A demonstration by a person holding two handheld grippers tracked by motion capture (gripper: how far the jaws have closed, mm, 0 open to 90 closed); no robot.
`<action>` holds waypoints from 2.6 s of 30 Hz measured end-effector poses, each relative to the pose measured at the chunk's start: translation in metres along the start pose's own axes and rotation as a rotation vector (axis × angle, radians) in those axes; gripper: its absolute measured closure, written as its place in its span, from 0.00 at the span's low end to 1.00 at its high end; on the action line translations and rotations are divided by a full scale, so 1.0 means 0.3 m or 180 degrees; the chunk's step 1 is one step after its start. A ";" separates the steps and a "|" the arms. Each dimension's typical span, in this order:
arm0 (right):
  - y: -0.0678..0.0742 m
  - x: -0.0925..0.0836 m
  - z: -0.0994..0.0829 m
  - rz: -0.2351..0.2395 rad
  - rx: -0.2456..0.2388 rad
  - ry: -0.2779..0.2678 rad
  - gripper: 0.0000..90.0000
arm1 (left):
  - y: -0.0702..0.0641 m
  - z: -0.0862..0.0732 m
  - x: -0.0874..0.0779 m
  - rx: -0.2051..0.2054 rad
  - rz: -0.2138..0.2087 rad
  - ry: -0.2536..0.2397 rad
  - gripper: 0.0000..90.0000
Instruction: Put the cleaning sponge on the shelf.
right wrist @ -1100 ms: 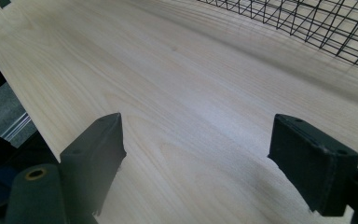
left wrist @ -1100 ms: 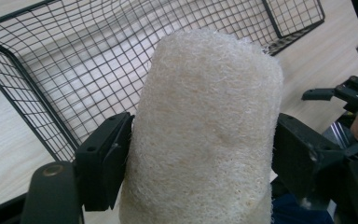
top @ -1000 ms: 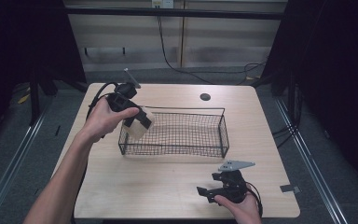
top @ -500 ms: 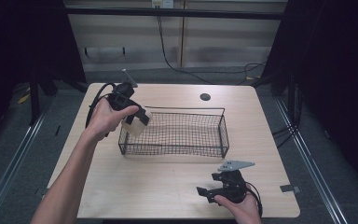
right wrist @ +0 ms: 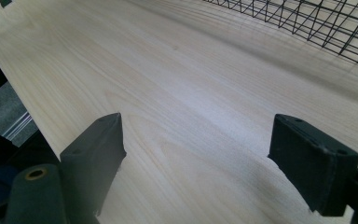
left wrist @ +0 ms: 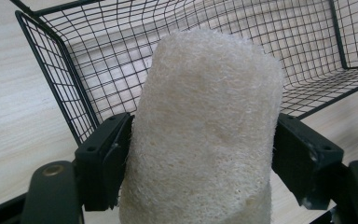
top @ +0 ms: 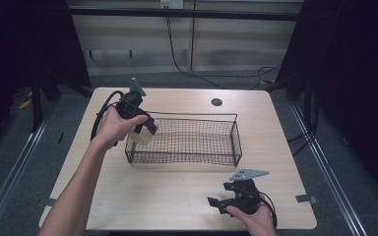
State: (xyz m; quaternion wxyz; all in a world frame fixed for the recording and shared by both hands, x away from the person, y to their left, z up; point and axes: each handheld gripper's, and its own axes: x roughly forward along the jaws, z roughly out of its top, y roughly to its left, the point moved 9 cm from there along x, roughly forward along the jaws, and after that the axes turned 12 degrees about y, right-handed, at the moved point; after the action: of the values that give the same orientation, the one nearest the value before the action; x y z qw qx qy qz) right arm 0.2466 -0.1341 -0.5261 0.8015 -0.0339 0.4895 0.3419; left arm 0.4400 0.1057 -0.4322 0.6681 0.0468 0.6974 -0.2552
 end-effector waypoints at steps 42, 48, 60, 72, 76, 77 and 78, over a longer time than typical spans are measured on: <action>0.001 0.002 0.000 0.0007 0.0001 0.0013 0.19 | 0.060 0.006 0.122 -0.0233 0.0168 0.0141 0.28; 0.002 0.002 0.000 0.0011 -0.0001 0.0012 0.19 | 0.062 0.012 0.134 -0.0293 0.0191 0.0152 0.28; 0.002 0.002 0.000 0.0020 0.0005 0.0014 0.20 | 0.066 0.028 0.188 -0.0528 0.0280 0.0169 0.28; 0.007 0.003 0.000 0.0037 -0.0030 0.0021 0.21 | 0.069 0.033 0.215 -0.0727 0.0392 0.0151 0.28; 0.007 0.003 0.000 0.0039 -0.0040 0.0018 0.21 | 0.078 0.027 0.232 -0.0782 0.0379 0.0197 0.28; 0.008 0.003 0.000 0.0040 -0.0042 0.0018 0.21 | 0.078 0.027 0.237 -0.0817 0.0374 0.0191 0.28; 0.008 0.003 0.000 0.0040 -0.0040 0.0019 0.21 | 0.083 0.024 0.241 -0.0825 0.0393 0.0211 0.28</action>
State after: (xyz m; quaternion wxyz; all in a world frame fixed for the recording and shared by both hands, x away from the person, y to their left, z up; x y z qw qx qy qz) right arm 0.2454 -0.1320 -0.5262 0.7976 -0.0369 0.4899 0.3499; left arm 0.4492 0.1041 -0.5085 0.6596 0.0113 0.7420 -0.1198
